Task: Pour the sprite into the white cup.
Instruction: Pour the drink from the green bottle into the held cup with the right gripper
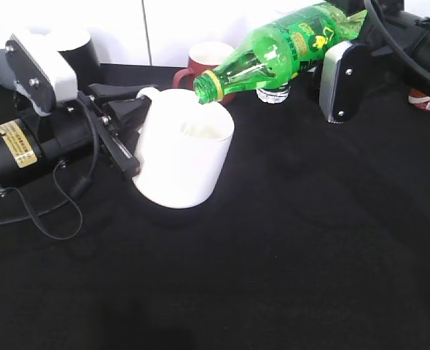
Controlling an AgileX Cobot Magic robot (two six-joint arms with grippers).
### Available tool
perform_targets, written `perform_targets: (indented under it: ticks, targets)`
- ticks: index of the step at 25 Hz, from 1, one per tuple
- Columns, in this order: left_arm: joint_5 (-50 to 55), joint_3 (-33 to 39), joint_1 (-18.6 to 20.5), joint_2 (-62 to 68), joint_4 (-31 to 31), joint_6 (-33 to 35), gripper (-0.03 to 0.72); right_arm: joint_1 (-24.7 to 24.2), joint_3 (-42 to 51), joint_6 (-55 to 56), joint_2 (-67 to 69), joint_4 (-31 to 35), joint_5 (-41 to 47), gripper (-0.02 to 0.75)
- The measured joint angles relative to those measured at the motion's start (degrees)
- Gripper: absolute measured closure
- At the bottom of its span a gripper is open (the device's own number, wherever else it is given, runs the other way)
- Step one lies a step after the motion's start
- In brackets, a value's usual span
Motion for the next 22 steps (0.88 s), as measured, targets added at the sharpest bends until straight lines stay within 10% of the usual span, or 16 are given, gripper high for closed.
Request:
perform_targets:
  ticks: [22]
  targets:
    - [0.73, 0.02, 0.00, 0.00, 0.29, 0.06, 0.648, 0.00, 0.00, -2.10, 0.00, 0.00, 0.00, 0.309]
